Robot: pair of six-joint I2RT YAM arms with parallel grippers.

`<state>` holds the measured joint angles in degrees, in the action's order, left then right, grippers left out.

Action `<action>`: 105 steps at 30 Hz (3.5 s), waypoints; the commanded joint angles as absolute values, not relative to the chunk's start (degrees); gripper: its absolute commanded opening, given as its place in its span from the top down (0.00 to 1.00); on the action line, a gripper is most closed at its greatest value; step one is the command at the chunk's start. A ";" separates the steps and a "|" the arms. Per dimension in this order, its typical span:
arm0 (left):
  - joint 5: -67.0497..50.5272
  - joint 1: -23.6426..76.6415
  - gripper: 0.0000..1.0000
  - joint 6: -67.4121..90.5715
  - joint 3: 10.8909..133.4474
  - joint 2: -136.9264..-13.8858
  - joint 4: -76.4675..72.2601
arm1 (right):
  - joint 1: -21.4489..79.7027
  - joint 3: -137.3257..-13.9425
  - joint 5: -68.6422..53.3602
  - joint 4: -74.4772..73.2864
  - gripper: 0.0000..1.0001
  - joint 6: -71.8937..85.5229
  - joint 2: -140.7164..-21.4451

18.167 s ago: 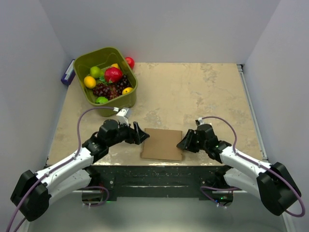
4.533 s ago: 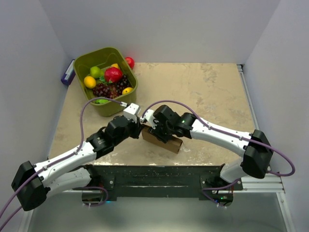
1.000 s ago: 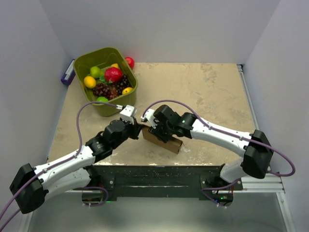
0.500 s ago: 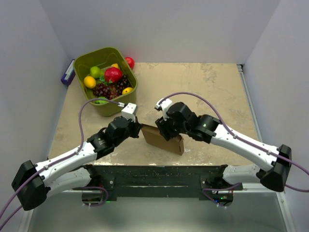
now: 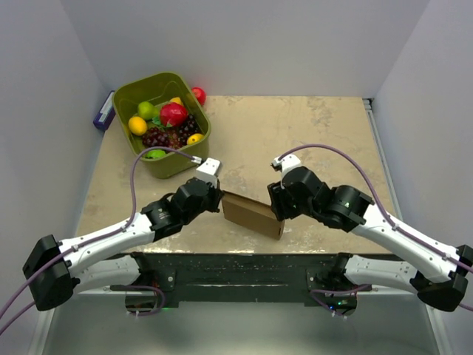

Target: Fold the paper box

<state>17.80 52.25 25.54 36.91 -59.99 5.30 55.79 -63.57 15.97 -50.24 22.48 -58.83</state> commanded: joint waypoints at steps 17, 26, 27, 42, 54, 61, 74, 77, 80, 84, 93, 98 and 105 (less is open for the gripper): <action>24.61 57.74 1.00 25.93 40.78 -63.72 10.11 | 55.81 -53.88 20.03 -54.93 0.64 39.11 -53.26; 23.82 58.71 1.00 23.38 39.11 -62.67 7.56 | 55.72 -51.95 21.97 -53.88 0.78 41.48 -53.00; 23.99 58.97 1.00 23.38 38.85 -62.49 7.38 | 55.81 -51.51 22.15 -54.05 0.79 41.48 -53.09; 28.21 62.75 1.00 19.78 36.48 -63.10 5.63 | 55.64 -50.01 20.30 -51.60 1.00 45.26 -50.45; 39.11 70.83 1.00 16.88 38.06 -68.64 7.21 | 55.02 -44.83 16.70 -45.01 1.00 48.95 -47.47; 44.21 74.44 1.00 16.17 37.79 -71.72 7.47 | 53.88 -44.30 16.17 -43.51 1.00 50.27 -44.92; 43.68 74.79 1.00 14.50 36.65 -70.75 5.71 | 52.91 -41.75 16.52 -41.22 1.00 54.49 -39.21; 43.33 74.79 1.00 14.15 36.56 -70.75 5.36 | 52.82 -41.31 17.14 -41.22 1.00 55.28 -37.89; 43.07 74.79 1.00 13.71 36.56 -70.84 5.01 | 52.74 -41.22 17.05 -40.78 1.00 56.07 -37.36; 42.89 74.79 1.00 13.54 36.65 -70.93 4.83 | 52.73 -40.96 17.49 -39.64 1.00 57.21 -35.95; 42.54 74.79 1.00 12.48 36.56 -72.42 4.13 | 52.73 -38.76 18.81 -38.93 1.00 60.47 -31.29; 43.24 75.06 1.00 11.26 36.13 -72.95 3.43 | 52.73 -36.48 17.58 -37.62 1.00 62.22 -29.80; 44.12 75.94 1.00 10.28 35.68 -73.91 2.81 | 52.73 -36.12 17.31 -36.57 1.00 62.14 -30.06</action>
<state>48.62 74.67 10.13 38.09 -71.26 -0.91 52.82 -36.07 17.06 -44.71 59.44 -29.98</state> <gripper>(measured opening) 0.015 0.010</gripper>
